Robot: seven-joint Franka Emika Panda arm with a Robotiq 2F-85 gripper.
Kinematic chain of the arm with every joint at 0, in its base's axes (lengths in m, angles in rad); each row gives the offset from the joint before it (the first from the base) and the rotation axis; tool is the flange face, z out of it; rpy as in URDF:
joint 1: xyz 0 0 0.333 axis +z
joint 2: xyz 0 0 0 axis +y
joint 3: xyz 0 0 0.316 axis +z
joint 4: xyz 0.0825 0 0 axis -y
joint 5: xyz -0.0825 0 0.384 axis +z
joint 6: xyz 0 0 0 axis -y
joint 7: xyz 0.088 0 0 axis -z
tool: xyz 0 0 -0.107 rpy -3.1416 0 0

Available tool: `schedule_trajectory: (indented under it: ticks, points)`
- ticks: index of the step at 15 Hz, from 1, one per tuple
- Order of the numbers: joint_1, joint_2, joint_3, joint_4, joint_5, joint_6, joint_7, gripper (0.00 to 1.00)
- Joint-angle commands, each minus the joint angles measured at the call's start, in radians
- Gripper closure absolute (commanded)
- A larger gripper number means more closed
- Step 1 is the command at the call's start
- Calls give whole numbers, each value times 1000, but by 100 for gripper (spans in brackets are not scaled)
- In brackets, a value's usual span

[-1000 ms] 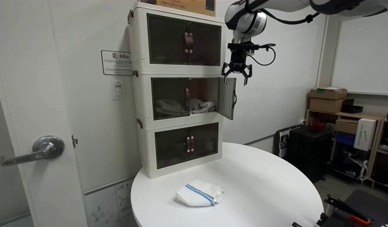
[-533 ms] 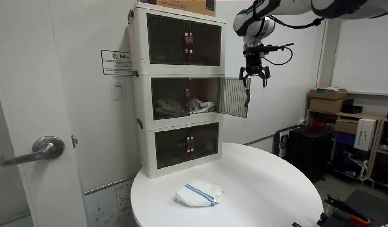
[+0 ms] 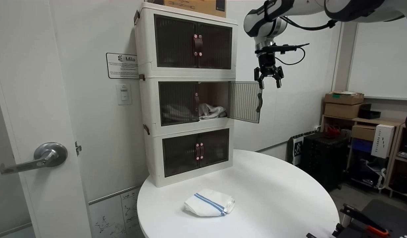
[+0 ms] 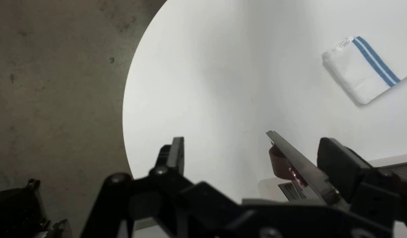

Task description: Open the right cabinet door of the middle compartment

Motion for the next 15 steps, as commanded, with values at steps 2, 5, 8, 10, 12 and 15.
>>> schedule_trajectory:
  ticks: [2,5,8,10,12,15]
  points:
    - [10,-21,53,2,39,22,-106,0]
    - [20,-44,100,-17,87,46,-142,0]
    - [20,-73,143,-27,181,46,-125,0]
    - [28,-107,154,-39,219,37,-74,0]
    - [44,-150,154,-59,220,50,-10,0]
    - [62,-202,158,-79,220,63,67,0]
